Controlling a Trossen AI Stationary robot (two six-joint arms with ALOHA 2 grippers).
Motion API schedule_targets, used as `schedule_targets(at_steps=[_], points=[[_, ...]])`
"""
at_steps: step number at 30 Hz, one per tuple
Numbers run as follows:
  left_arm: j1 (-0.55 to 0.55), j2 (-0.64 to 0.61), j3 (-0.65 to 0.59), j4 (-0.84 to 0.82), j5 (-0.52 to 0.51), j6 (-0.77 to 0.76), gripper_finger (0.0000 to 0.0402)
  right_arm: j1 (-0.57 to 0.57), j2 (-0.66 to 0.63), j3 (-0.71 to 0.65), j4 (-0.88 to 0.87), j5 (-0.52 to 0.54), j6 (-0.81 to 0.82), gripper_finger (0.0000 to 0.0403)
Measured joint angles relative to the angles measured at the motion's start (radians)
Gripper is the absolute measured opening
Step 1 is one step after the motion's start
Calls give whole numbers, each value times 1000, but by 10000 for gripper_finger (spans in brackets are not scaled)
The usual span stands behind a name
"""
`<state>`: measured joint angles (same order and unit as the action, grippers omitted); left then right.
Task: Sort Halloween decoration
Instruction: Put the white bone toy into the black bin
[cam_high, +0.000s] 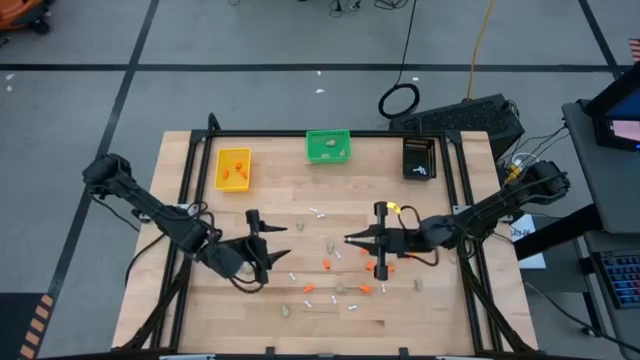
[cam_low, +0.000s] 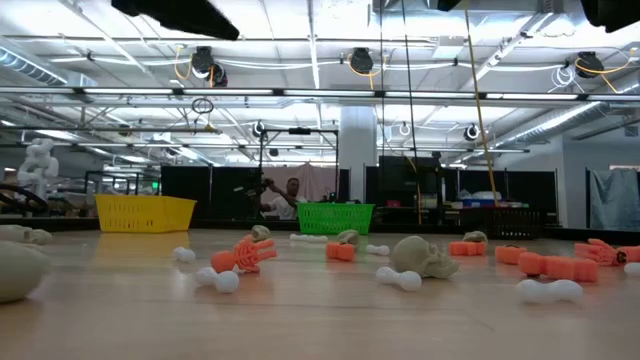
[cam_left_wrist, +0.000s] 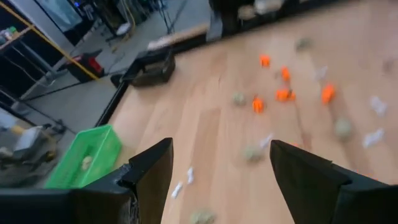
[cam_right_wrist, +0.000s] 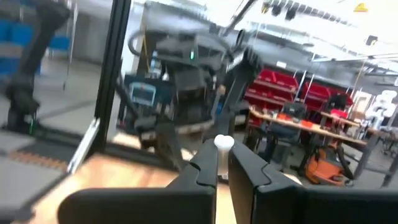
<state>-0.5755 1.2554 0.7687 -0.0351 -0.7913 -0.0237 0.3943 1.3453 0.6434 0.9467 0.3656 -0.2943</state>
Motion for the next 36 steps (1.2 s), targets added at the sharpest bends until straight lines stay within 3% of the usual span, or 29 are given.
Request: schedule_targets(at_steps=[4, 8, 27, 36], points=[[0, -10, -80, 202, 10, -40, 264, -1, 1, 0, 33, 0, 52, 4], [0, -9, -101, 242, 24, -22, 264, -1, 2, 0, 13, 0, 74, 4], [22, -9, -104, 273, 51, -49, 264, -1, 2, 0, -92, 0, 6, 4], [25, -9, -104, 262, 55, -49, 264, 1, 1, 0, -164, 23, -195, 4]])
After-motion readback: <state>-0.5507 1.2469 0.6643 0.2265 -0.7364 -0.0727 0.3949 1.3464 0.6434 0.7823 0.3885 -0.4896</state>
